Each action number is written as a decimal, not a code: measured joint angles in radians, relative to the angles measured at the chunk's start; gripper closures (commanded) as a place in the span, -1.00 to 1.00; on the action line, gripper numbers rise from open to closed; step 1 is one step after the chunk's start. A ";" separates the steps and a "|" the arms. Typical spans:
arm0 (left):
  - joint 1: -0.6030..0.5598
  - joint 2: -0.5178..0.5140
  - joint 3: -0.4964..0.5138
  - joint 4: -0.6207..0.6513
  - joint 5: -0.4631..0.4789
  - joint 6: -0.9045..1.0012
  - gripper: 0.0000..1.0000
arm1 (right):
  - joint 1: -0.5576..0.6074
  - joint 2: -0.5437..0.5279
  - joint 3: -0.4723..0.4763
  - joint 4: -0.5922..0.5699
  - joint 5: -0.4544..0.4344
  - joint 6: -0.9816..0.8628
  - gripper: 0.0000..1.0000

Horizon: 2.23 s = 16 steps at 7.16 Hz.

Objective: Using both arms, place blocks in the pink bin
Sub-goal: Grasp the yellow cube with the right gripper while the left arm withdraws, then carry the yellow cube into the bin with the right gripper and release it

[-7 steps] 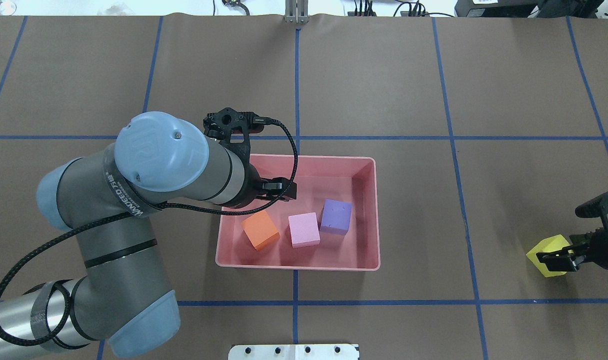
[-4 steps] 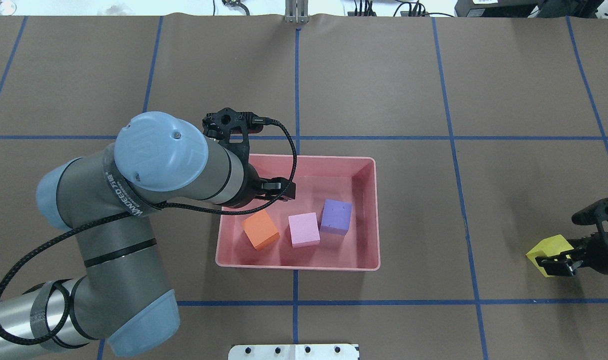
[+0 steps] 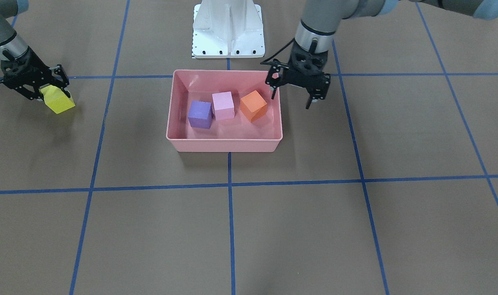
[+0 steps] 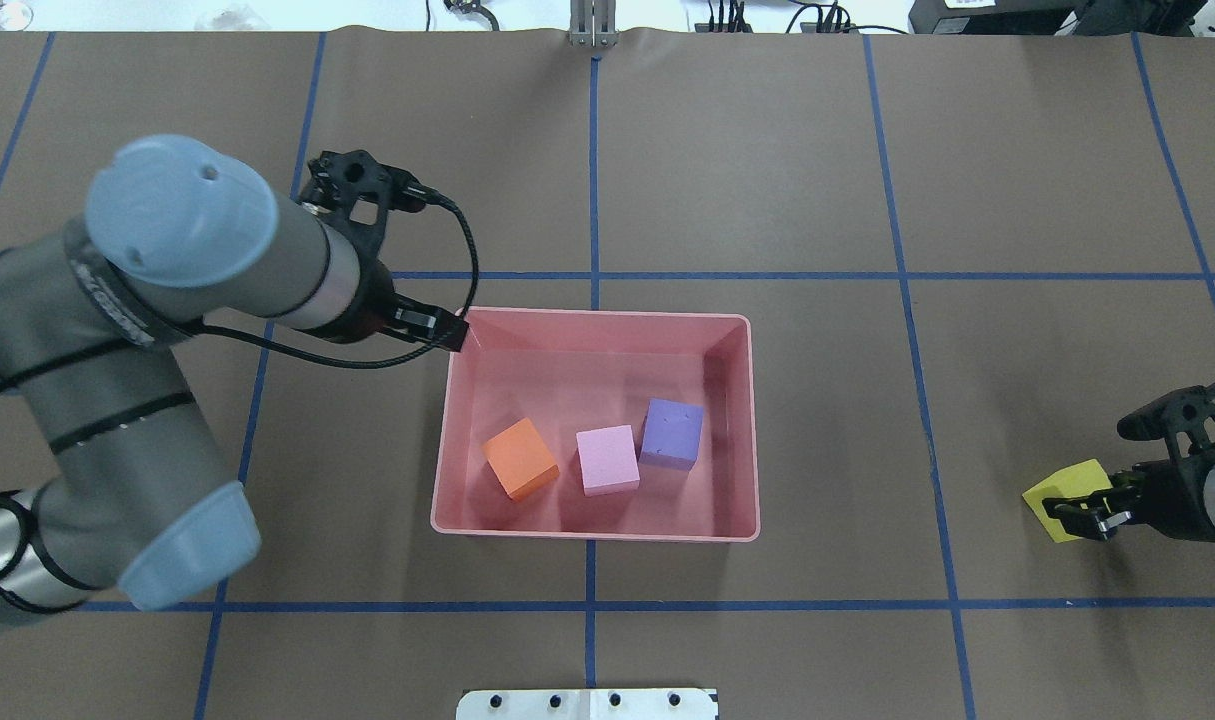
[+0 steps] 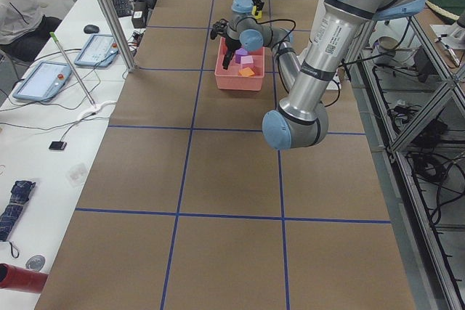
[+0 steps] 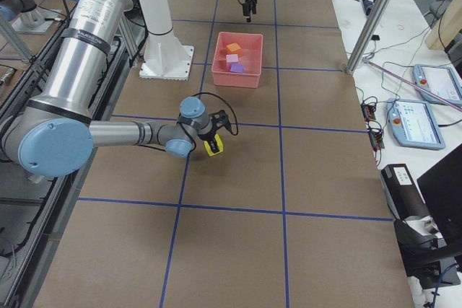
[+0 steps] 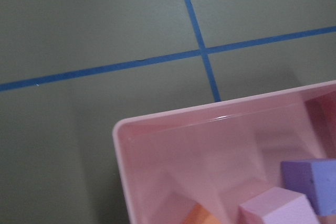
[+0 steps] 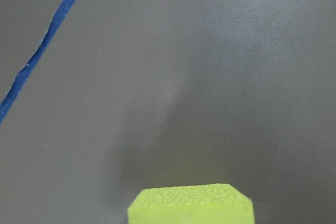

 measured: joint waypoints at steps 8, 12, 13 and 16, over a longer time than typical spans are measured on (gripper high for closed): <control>-0.580 0.330 0.167 -0.048 -0.302 0.768 -1.00 | 0.095 0.513 0.219 -0.688 0.089 0.215 0.85; -0.649 0.378 0.255 -0.087 -0.311 0.781 -1.00 | 0.024 0.912 0.165 -1.094 0.039 0.344 -0.12; -0.655 0.401 0.258 -0.115 -0.312 0.779 -1.00 | -0.017 0.979 0.117 -1.110 -0.016 0.388 -0.86; -0.658 0.430 0.261 -0.144 -0.312 0.776 -1.00 | -0.123 1.151 -0.047 -1.119 -0.189 0.488 -1.00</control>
